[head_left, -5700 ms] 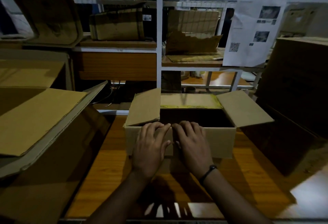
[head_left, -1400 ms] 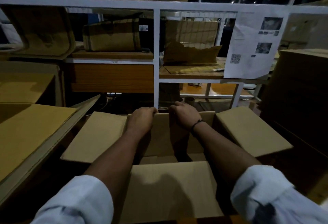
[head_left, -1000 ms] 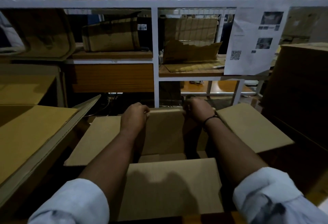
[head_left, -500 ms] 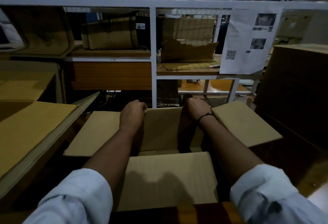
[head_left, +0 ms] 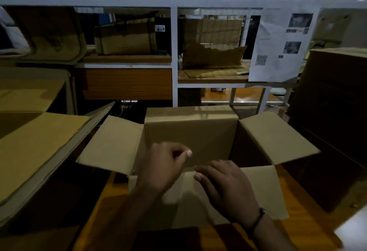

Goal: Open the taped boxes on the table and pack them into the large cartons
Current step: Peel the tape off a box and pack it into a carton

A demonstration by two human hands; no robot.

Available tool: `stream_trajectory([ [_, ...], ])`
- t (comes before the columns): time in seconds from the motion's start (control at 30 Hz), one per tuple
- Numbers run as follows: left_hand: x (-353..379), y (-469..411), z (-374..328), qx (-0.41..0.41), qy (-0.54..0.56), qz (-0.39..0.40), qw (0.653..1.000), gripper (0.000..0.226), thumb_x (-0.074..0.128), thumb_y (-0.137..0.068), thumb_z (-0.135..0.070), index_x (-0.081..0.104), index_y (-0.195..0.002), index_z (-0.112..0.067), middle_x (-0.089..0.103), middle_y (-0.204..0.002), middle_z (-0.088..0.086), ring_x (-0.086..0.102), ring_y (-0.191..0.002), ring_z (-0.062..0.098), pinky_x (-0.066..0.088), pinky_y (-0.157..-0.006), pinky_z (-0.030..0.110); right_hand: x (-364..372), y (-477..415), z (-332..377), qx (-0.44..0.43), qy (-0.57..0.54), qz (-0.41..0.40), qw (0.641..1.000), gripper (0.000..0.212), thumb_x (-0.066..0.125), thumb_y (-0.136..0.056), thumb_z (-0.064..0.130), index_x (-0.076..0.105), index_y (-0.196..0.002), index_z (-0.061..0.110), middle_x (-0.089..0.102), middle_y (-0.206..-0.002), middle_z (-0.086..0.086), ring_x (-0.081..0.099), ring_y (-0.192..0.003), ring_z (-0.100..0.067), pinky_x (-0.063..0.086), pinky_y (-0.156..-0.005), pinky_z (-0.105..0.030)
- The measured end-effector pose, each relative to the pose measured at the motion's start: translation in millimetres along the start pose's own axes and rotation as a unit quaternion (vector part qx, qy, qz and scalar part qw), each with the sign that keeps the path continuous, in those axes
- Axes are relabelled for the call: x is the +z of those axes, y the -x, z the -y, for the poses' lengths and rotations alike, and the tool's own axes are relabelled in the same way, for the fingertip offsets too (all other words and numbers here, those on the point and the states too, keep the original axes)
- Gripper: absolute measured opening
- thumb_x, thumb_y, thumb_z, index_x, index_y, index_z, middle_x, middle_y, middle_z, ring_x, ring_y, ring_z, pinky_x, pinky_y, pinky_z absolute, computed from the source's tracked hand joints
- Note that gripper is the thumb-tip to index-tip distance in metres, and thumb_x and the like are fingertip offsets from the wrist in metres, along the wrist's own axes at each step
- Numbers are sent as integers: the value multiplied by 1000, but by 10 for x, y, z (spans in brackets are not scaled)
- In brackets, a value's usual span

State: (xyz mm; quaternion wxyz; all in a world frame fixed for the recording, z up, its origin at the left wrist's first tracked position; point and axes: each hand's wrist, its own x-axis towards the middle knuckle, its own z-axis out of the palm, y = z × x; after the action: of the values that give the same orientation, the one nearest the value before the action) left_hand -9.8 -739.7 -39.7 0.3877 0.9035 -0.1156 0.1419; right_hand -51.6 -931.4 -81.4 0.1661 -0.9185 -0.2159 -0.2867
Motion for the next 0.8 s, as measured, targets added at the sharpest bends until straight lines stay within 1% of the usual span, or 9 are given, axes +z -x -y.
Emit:
stream_trajectory([
  [0.13,19,326,225,77,-34,-59,995,10,71,-93,-42,79,-91,-37,72,-83,-23,64,-74,-5,55,-61,25,167,-60,-8,-6,6,-38,999,30,45,-105,43,68,-99,24,61,-91,9,52,-78,-9,36,-68,-28],
  [0.23,107,281,417,152,-80,-98,980,12,66,-98,-40,75,-94,-32,71,-88,-18,63,-78,2,50,-68,34,280,-215,8,8,11,-49,999,27,44,-105,40,62,-95,23,56,-87,7,45,-75,-11,27,-69,-28],
  [0.43,166,-61,475,104,-101,-127,981,13,63,-99,-40,72,-92,-34,71,-90,-18,60,-82,4,38,-74,29,495,-564,-63,44,12,-33,998,18,46,-104,38,53,-95,25,50,-87,6,42,-77,-12,38,-71,-34],
  [0.53,175,-69,494,91,-96,-128,983,15,59,-101,-41,72,-96,-35,71,-93,-17,58,-86,5,38,-78,30,474,-547,-67,36,4,-15,999,23,40,-106,42,55,-101,25,53,-94,7,45,-84,-11,44,-82,-39],
  [0.6,151,-15,483,83,-90,-120,985,17,57,-102,-42,72,-101,-35,70,-97,-18,56,-90,3,41,-84,33,408,-415,-44,16,16,9,1000,33,39,-105,49,55,-123,26,57,-115,5,52,-105,-12,41,-103,-43],
  [0.63,125,5,471,76,-85,-111,987,18,56,-102,-42,73,-103,-35,70,-100,-19,55,-92,1,43,-87,34,368,-326,-27,12,36,38,999,49,38,-102,57,48,-139,26,53,-134,3,48,-125,-15,31,-115,-47],
  [0.7,47,49,454,66,-64,-100,991,18,59,-99,-41,74,-105,-34,69,-102,-20,57,-97,0,48,-90,36,285,-150,12,6,77,119,990,88,36,-92,78,17,-160,25,19,-165,1,13,-154,-23,5,-125,-53],
  [0.77,-68,90,417,47,-48,-110,992,18,62,-96,-39,75,-104,-32,70,-103,-19,59,-98,1,54,-87,38,203,-35,37,-12,113,175,978,107,36,-83,85,-8,-161,25,-16,-168,0,-16,-154,-25,-12,-123,-54],
  [0.8,-140,100,382,32,-46,-111,992,18,63,-96,-40,76,-105,-32,71,-104,-17,60,-97,1,57,-84,36,140,-11,49,-19,131,190,973,106,36,-84,82,-11,-160,26,-22,-166,-1,-19,-154,-27,-14,-122,-55],
])
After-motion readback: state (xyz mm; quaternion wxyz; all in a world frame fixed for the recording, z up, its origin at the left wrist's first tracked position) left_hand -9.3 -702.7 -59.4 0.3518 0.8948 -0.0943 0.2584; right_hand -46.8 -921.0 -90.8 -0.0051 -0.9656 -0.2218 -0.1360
